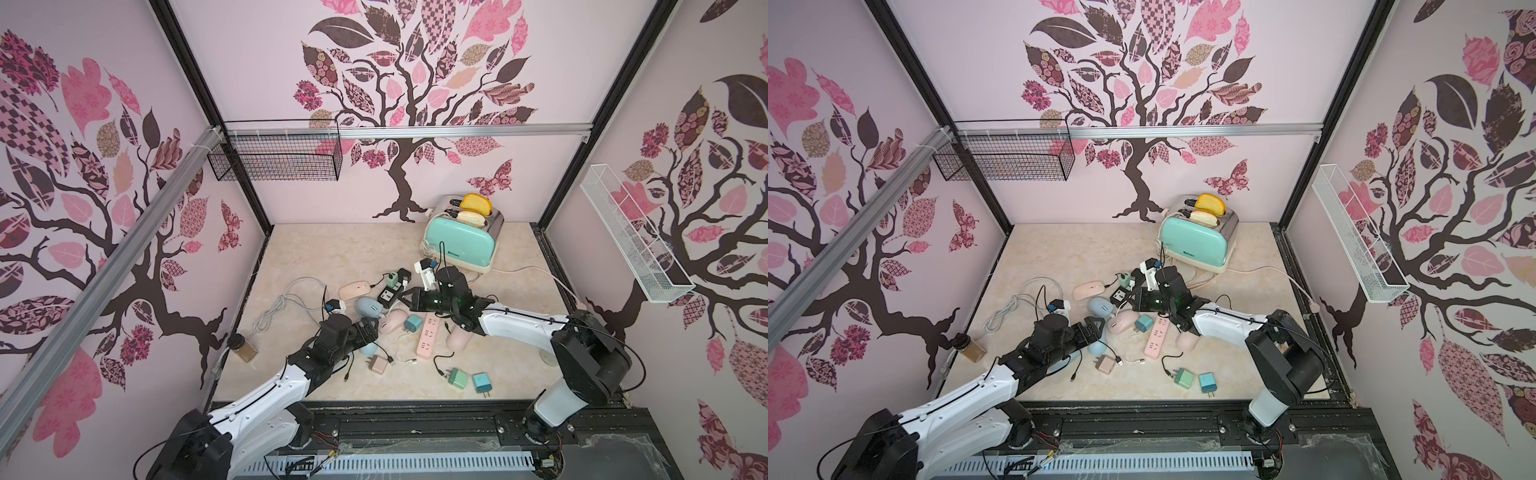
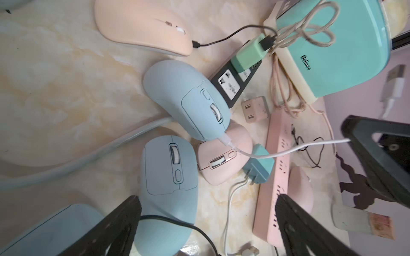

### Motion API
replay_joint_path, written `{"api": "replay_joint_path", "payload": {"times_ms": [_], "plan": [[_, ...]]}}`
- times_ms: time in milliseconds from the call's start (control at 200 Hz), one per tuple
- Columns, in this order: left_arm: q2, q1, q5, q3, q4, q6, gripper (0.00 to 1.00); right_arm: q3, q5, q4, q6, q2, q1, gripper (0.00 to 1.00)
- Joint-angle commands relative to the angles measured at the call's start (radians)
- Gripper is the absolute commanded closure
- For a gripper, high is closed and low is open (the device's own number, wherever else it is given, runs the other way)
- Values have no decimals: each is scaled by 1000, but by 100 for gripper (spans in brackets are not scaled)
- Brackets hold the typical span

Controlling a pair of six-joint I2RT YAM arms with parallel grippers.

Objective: Unplug the wireless mouse
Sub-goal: Remove the power cord from the mouse.

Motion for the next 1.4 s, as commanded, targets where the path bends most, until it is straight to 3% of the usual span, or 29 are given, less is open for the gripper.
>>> {"api": "replay_joint_path", "payload": {"times_ms": [0,225,565,885,1270,1396], "plan": [[61,3,1,63,14,112,2,54,-20,-86,47,-19,-16,100],[142,-162,-249,104,-11,238,2,178,-28,-254,96,-3,-28,100],[382,-280,-654,237,-14,336,2,343,-94,-414,134,52,-29,100],[389,-225,-542,134,220,442,2,383,-162,-478,73,90,-43,100],[586,-166,-495,156,408,571,2,402,-213,-500,65,85,-50,100],[605,-153,-457,140,477,597,12,386,-225,-485,86,74,-51,100]]}}
